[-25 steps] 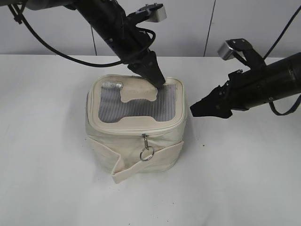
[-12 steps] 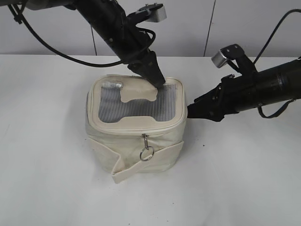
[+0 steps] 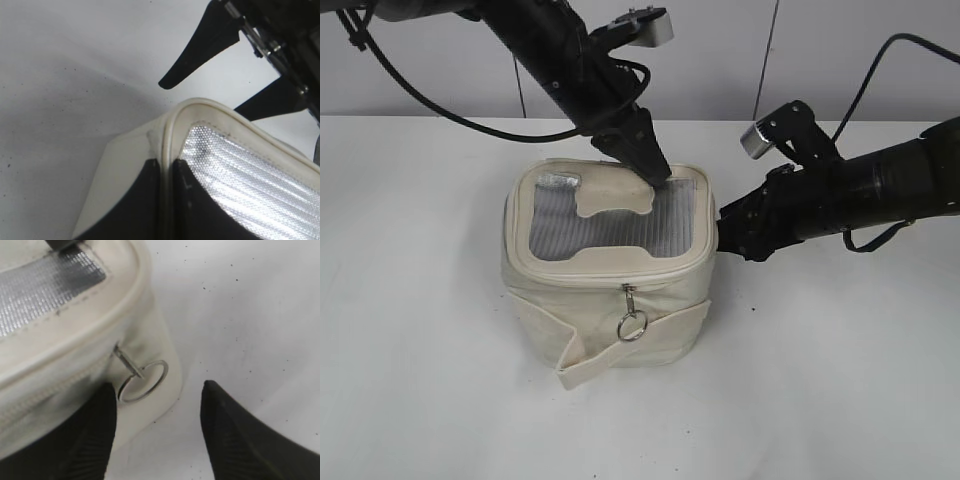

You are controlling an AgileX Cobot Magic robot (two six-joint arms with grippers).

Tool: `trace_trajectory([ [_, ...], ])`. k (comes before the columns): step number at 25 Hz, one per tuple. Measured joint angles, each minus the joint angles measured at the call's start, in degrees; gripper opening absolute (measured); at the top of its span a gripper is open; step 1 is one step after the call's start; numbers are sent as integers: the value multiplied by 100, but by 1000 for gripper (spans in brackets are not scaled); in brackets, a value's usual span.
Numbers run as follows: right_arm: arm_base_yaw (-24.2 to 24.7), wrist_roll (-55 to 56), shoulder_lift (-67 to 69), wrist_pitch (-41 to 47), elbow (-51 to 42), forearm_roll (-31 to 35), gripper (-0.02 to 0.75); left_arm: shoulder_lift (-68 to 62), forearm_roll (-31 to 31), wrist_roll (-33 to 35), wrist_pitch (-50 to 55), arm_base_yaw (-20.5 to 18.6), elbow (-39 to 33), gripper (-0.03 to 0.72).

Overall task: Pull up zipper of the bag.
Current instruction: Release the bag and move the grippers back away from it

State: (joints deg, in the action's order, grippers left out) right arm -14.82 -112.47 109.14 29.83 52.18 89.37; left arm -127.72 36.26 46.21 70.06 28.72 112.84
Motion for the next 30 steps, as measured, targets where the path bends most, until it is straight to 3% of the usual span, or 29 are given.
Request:
trace_trajectory([
  [9, -76, -826, 5, -79, 0, 951, 312, 0, 0, 0, 2, 0, 0, 43],
  [12, -76, -923, 5, -79, 0, 1037, 212, 0, 0, 0, 2, 0, 0, 43],
  [15, -85, -940, 5, -79, 0, 1054, 58, 0, 0, 0, 2, 0, 0, 43],
  [17, -85, -953, 5, -79, 0, 1061, 8, 0, 0, 0, 2, 0, 0, 43],
  [22, -85, -696, 5, -92, 0, 996, 5, 0, 0, 0, 2, 0, 0, 43],
  [30, -85, 1156, -7, -95, 0, -529, 5, 0, -5, 0, -9, 0, 0, 43],
])
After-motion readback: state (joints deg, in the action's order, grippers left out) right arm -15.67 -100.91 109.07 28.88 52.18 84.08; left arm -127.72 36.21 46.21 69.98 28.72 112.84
